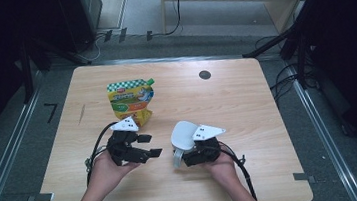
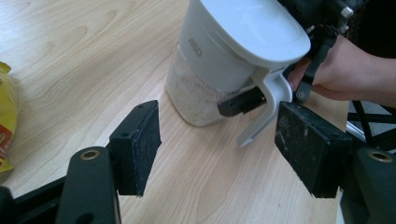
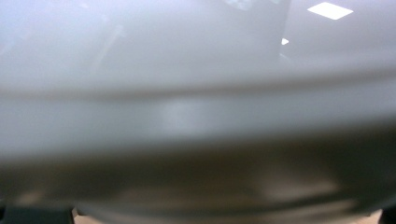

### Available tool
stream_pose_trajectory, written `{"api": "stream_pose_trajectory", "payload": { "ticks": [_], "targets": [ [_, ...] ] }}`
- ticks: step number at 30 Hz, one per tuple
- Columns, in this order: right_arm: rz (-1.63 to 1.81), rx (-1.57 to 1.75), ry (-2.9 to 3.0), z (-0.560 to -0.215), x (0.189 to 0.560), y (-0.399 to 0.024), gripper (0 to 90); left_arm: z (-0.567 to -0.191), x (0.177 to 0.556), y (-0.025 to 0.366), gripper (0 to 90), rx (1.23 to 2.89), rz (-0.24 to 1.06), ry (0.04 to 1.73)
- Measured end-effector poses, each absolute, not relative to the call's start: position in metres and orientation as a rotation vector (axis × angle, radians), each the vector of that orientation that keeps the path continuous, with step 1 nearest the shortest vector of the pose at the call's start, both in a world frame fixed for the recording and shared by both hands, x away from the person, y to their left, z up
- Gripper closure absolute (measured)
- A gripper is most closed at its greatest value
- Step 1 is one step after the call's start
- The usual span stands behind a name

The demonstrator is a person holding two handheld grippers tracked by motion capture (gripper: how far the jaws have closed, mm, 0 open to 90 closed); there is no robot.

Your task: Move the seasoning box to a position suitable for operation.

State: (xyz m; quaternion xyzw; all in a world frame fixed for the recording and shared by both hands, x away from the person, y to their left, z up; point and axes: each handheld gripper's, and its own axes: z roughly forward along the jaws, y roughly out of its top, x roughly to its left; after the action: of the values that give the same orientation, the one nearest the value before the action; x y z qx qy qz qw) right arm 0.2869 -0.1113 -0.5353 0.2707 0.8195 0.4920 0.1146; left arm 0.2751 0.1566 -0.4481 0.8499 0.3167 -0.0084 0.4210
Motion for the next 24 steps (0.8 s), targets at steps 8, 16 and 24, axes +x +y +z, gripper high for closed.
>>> {"api": "stream_pose_trajectory", "payload": {
  "ticks": [8, 16, 24],
  "targets": [
    [1.382, 0.884, 2.441, -0.535, 0.285, -0.122, 0.0, -0.445, 0.276, 0.153, 32.1, 2.146, -0.035, 0.777],
    [1.385, 0.921, 2.457, -0.515, 0.271, -0.142, 9.0, -0.44, 0.285, 0.152, 43.4, 2.158, -0.055, 0.743],
    [1.399, 0.913, 2.458, -0.497, 0.257, -0.15, 17.4, -0.444, 0.288, 0.149, 51.3, 2.183, -0.063, 0.726]
  ]
}}
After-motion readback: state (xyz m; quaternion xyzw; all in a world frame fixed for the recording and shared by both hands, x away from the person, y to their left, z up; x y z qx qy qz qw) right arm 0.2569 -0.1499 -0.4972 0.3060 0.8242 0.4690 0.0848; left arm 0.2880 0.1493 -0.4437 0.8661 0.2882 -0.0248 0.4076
